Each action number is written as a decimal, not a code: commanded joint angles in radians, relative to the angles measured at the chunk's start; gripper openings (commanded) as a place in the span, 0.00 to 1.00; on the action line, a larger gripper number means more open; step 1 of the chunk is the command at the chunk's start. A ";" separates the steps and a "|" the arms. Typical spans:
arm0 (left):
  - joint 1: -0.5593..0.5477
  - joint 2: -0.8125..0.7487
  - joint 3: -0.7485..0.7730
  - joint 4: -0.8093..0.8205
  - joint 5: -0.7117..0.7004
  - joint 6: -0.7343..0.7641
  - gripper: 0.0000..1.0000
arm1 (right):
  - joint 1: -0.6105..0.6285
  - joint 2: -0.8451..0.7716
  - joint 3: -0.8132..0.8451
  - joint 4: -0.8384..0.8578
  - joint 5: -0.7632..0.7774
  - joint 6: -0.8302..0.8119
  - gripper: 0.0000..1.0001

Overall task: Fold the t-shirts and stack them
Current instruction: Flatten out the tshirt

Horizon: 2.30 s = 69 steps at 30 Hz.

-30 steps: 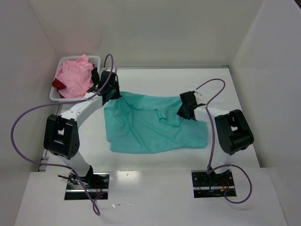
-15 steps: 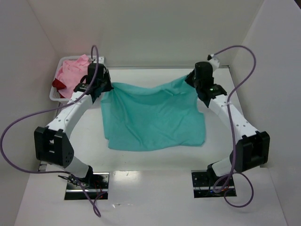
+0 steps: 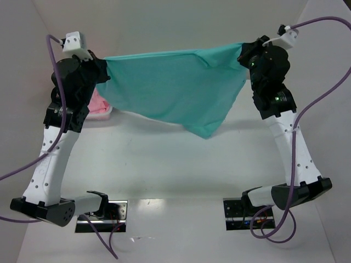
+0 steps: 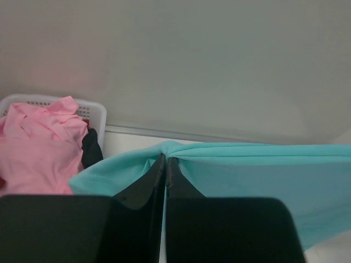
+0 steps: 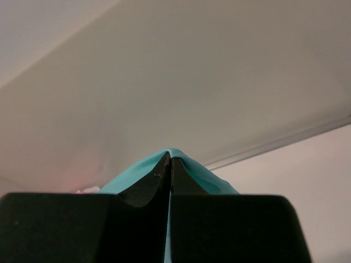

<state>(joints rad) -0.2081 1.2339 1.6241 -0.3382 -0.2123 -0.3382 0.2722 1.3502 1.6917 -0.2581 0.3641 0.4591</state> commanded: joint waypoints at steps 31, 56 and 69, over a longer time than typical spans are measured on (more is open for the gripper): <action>0.007 0.029 0.033 0.117 -0.009 0.091 0.00 | -0.047 -0.158 0.135 -0.003 0.032 -0.122 0.00; 0.007 -0.325 0.001 -0.154 0.059 0.009 0.00 | -0.047 -0.403 0.111 -0.248 0.062 -0.168 0.00; 0.007 -0.093 -0.486 -0.001 0.122 -0.116 0.00 | -0.047 -0.275 -0.495 -0.112 0.093 0.004 0.00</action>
<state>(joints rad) -0.2123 1.1400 1.1839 -0.4187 -0.0528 -0.4206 0.2405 1.1004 1.2552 -0.4580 0.3866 0.4103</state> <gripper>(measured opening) 0.009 0.004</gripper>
